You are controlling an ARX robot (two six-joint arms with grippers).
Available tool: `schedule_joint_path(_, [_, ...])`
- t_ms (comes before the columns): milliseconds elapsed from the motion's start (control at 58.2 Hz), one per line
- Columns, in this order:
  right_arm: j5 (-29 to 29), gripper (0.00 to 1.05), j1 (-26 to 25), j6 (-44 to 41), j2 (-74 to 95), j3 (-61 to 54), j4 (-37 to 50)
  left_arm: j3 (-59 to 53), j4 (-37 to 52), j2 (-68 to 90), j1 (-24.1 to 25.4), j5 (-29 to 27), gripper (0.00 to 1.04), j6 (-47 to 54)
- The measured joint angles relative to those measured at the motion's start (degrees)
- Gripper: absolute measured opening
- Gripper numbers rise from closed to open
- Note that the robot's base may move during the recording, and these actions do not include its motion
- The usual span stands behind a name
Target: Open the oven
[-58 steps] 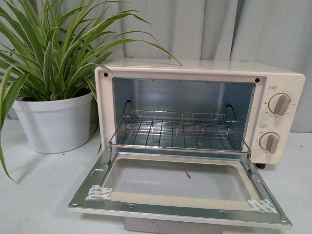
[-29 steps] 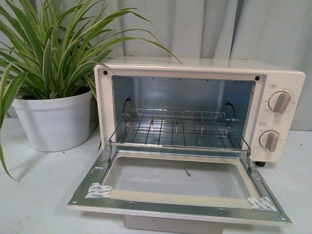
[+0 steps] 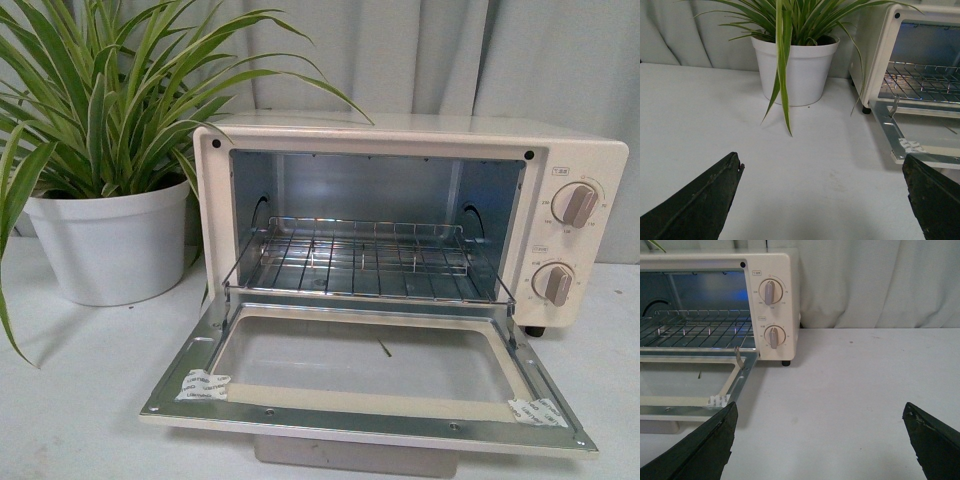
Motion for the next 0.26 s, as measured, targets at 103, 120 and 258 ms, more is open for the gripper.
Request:
schedule_joint_path(103, [0.0, 0.95, 0.0, 0.0, 0.0, 0.0, 0.0, 0.0, 0.0, 0.0, 0.0, 0.0, 0.98, 0.0])
schedule_joint_path(120, [0.0, 0.95, 0.0, 0.0, 0.0, 0.0, 0.0, 0.0, 0.0, 0.0, 0.0, 0.0, 0.98, 0.0])
schedule_joint_path(258, [0.0, 0.95, 0.0, 0.0, 0.0, 0.0, 0.0, 0.0, 0.0, 0.0, 0.0, 0.0, 0.98, 0.0])
